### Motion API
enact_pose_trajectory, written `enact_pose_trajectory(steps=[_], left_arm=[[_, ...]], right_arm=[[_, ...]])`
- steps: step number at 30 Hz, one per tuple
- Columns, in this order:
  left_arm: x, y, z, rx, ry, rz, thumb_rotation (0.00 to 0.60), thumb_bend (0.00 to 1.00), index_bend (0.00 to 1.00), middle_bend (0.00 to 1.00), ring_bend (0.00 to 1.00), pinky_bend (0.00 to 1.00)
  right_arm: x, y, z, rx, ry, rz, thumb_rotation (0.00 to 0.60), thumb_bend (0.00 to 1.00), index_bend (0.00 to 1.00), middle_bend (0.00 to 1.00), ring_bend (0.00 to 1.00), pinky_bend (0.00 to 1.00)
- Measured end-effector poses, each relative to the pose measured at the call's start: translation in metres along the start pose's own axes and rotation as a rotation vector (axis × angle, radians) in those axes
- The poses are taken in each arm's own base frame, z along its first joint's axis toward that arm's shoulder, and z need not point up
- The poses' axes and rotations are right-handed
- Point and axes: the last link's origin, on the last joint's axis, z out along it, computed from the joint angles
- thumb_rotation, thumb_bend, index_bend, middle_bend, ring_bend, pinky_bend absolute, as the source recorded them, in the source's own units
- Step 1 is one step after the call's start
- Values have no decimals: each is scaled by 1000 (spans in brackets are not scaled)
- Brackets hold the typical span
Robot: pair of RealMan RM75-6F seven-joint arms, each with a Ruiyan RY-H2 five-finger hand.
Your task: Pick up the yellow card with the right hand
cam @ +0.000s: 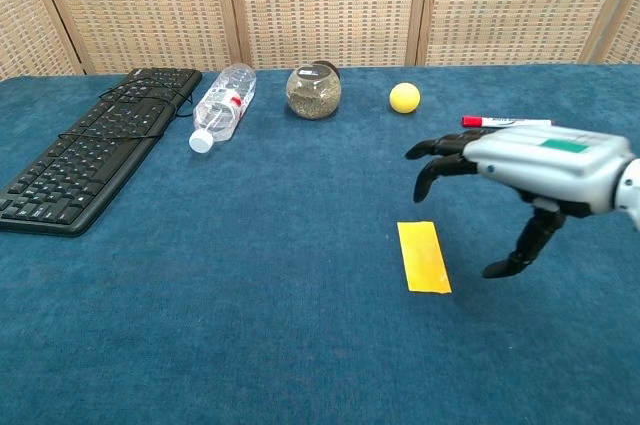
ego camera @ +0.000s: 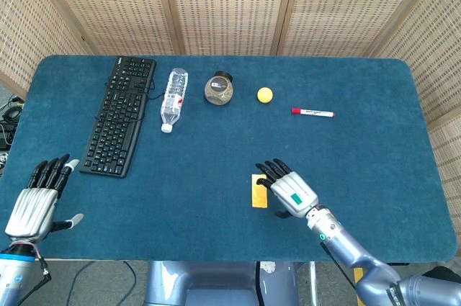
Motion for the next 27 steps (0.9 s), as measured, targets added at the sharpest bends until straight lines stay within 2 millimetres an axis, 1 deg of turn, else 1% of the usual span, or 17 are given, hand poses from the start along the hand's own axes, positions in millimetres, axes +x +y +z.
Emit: enact_pose_trajectory(steps=[3, 8, 12, 22, 27], left_arm=[[-1, 1, 1, -2, -5, 3, 600, 0, 0, 0, 0, 0], [-1, 1, 1, -1, -8, 3, 600, 0, 0, 0, 0, 0], [-2, 1, 1, -2, -12, 1, 600, 0, 0, 0, 0, 0], [-3, 3, 1, -8, -19, 1, 600, 0, 0, 0, 0, 0], [-3, 2, 2, -6, -22, -1, 600, 0, 0, 0, 0, 0]], right_arm=[[-5, -5, 10, 3, -9, -30, 600, 145, 257, 31, 0, 0], [-17, -8, 23, -24, -30, -64, 600, 145, 263, 38, 0, 0], [-26, -9, 26, -45, -55, -62, 600, 145, 269, 40, 0, 0], [-42, -21, 34, -42, -69, -66, 600, 146, 277, 41, 0, 0], [-44, -23, 39, -45, -68, -81, 600, 146, 284, 41, 0, 0]])
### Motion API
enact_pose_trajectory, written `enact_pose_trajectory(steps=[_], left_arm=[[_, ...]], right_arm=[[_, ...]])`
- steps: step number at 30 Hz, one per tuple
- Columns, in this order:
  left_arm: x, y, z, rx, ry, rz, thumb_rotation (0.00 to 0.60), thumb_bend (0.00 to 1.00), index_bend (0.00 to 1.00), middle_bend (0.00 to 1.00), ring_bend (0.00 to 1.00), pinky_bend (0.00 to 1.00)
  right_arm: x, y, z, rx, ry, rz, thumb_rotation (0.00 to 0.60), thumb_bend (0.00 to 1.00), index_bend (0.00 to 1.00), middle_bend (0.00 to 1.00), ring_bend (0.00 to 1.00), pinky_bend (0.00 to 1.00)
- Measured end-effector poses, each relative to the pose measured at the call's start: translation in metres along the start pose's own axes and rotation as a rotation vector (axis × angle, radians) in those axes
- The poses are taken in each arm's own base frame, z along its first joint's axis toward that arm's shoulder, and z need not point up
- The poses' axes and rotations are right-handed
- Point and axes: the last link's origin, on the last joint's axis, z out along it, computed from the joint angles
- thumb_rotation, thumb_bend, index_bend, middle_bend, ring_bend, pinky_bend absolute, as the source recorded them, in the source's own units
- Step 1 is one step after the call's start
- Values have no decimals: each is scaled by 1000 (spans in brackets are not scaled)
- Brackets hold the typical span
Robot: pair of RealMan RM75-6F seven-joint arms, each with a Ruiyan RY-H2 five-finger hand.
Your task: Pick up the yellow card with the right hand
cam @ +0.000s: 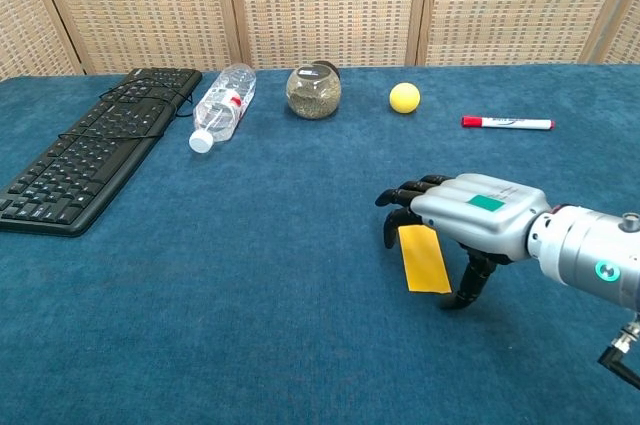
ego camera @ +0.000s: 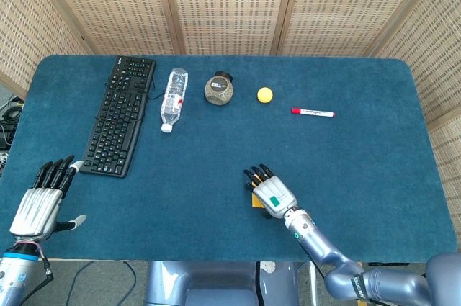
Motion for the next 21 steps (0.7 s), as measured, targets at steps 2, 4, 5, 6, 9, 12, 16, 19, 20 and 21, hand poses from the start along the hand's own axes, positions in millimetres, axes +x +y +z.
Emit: enact_pose_trajectory(steps=[2, 4, 5, 6, 9, 12, 16, 19, 20, 21], left_arm=[[0, 0, 0, 0, -2, 0, 600, 0, 0, 0, 0, 0], [-1, 0, 0, -1, -4, 0, 600, 0, 0, 0, 0, 0], [-1, 0, 1, 0, -5, 1, 600, 0, 0, 0, 0, 0], [-1, 0, 1, 0, -5, 1, 600, 0, 0, 0, 0, 0], [-1, 0, 1, 1, -8, 1, 600, 0, 0, 0, 0, 0], [-2, 1, 1, -1, -8, 2, 600, 0, 0, 0, 0, 0], [-1, 0, 1, 0, -6, 2, 600, 0, 0, 0, 0, 0], [-1, 0, 1, 1, -6, 1, 600, 0, 0, 0, 0, 0], [-1, 0, 1, 0, -7, 0, 600, 0, 0, 0, 0, 0], [-1, 0, 1, 0, -7, 0, 600, 0, 0, 0, 0, 0]], right_arm=[[0, 0, 3, -8, 0, -2, 600, 146, 285, 42, 0, 0], [0, 0, 5, -15, 0, -1, 600, 146, 288, 42, 0, 0], [-1, 0, 5, -16, 0, -1, 600, 146, 289, 42, 0, 0], [-1, 0, 6, -17, 0, -2, 600, 146, 290, 42, 0, 0], [-1, -1, 7, -18, 2, -9, 600, 146, 295, 42, 0, 0], [-2, -1, 8, -21, 4, -17, 600, 146, 298, 42, 0, 0], [-2, 2, 11, -37, 11, -39, 600, 192, 302, 44, 0, 0], [2, 5, 13, -50, 32, -48, 600, 280, 303, 45, 0, 0], [4, 6, 13, -54, 41, -48, 600, 288, 303, 45, 0, 0], [6, 7, 13, -59, 52, -46, 600, 297, 302, 45, 0, 0]])
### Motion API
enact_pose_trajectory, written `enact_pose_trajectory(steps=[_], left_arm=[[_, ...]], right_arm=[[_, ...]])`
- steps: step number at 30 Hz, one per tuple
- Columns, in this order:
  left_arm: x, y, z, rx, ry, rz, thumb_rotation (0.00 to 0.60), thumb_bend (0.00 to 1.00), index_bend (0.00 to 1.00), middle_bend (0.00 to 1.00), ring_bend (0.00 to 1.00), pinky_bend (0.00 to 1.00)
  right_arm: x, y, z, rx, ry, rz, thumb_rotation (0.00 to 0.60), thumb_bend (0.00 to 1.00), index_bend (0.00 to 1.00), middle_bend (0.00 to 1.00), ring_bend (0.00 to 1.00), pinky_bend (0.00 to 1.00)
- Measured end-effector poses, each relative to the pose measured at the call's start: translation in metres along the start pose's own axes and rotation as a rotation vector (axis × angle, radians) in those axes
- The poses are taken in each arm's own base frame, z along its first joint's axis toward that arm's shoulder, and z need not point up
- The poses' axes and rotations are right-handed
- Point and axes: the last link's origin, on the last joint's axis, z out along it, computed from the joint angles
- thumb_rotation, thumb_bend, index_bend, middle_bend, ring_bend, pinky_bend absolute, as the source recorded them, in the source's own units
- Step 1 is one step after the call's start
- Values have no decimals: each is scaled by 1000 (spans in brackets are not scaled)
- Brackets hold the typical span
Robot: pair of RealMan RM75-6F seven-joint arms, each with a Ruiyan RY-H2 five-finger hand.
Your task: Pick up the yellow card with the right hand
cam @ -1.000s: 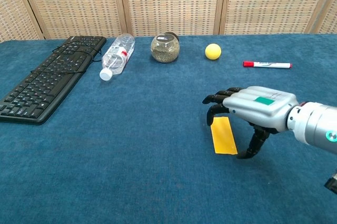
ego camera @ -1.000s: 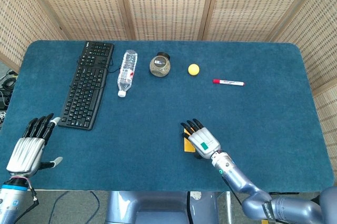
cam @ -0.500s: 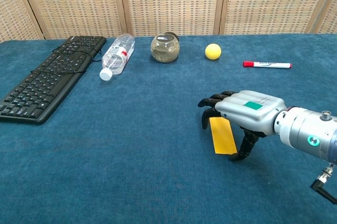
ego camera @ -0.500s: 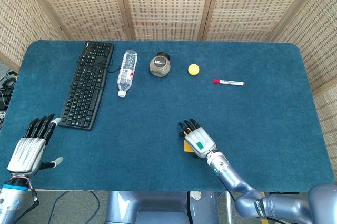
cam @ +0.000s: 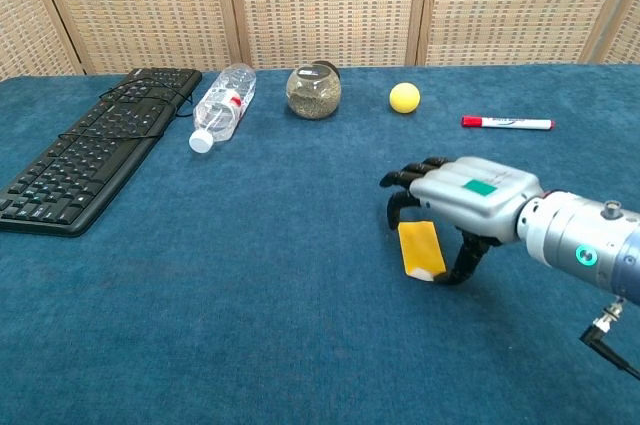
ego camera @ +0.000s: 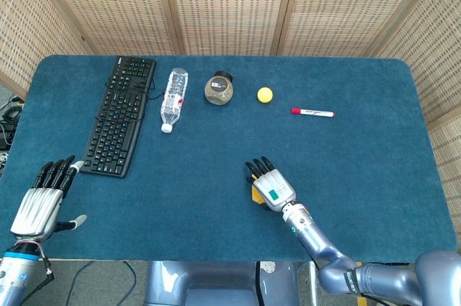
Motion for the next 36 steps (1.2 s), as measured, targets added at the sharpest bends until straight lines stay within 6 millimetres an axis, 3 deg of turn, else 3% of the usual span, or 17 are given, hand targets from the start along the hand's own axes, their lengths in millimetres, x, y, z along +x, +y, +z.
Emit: enact_pose_trajectory(steps=[8, 13, 16, 22, 32, 36], left_arm=[[0, 0, 0, -3, -2, -2, 600, 0, 0, 0, 0, 0], [0, 1, -1, -9, -3, 0, 600, 0, 0, 0, 0, 0], [-1, 2, -2, -11, -3, 2, 600, 0, 0, 0, 0, 0], [-2, 3, -2, -11, -7, 4, 600, 0, 0, 0, 0, 0], [0, 1, -2, -6, -5, -4, 600, 0, 0, 0, 0, 0], [0, 1, -2, -6, -5, -5, 600, 0, 0, 0, 0, 0]], right_arm=[[14, 6, -4, -16, 91, 68, 600, 304, 209, 0, 0, 0], [15, 10, -15, 10, 104, 114, 600, 154, 210, 0, 0, 0], [11, 12, -20, 16, 65, 113, 600, 130, 257, 0, 0, 0], [3, 7, -25, 29, 18, 103, 600, 126, 277, 0, 0, 0], [-8, 1, -15, 28, 14, 63, 600, 137, 313, 0, 0, 0], [-11, 2, -11, 21, 14, 49, 600, 206, 358, 3, 0, 0]])
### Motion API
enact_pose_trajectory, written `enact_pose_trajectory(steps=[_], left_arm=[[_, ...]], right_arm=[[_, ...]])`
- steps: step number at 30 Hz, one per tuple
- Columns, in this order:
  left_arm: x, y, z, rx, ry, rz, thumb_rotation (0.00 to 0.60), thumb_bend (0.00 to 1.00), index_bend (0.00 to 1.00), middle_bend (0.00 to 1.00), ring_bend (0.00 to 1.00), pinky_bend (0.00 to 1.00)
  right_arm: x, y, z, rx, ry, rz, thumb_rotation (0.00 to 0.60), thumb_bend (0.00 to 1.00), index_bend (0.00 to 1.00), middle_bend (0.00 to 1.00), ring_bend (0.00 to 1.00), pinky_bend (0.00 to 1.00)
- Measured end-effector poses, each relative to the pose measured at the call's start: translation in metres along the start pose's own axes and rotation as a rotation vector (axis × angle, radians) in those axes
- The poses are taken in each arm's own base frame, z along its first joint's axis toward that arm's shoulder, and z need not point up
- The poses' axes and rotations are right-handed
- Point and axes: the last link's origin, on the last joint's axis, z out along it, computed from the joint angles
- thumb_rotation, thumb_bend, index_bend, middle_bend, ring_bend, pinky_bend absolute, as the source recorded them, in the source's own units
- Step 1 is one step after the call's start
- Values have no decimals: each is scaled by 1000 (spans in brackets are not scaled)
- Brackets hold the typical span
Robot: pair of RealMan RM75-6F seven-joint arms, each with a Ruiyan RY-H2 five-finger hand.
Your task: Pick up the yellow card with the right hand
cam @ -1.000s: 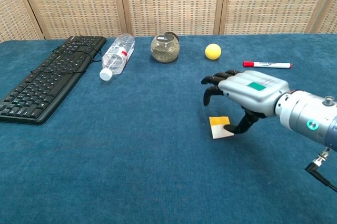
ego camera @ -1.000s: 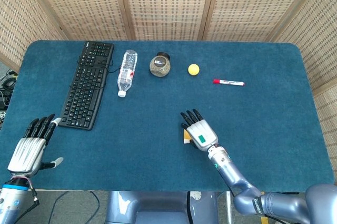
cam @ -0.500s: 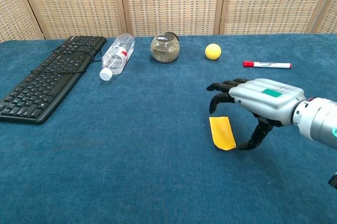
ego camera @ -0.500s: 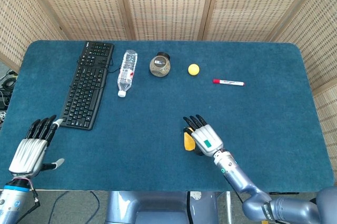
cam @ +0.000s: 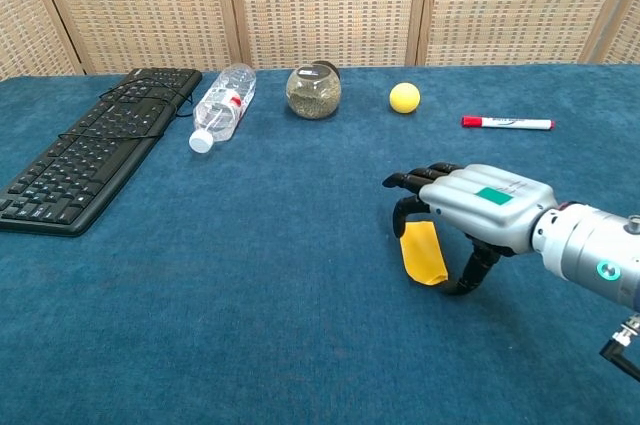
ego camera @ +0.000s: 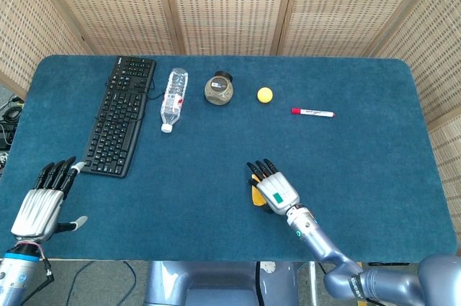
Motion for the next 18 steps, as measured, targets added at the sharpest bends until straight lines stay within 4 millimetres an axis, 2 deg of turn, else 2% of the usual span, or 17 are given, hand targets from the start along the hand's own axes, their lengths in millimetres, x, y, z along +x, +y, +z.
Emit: enact_pose_trajectory(steps=[6, 18], left_arm=[[1, -1, 0, 0, 0, -6, 600, 0, 0, 0, 0, 0], [1, 0, -1, -5, -2, -15, 600, 0, 0, 0, 0, 0]], right_arm=[[-2, -1, 2, -4, -4, 4, 600, 371, 457, 23, 0, 0], [-5, -2, 2, 8, -3, -6, 600, 407, 586, 36, 0, 0]])
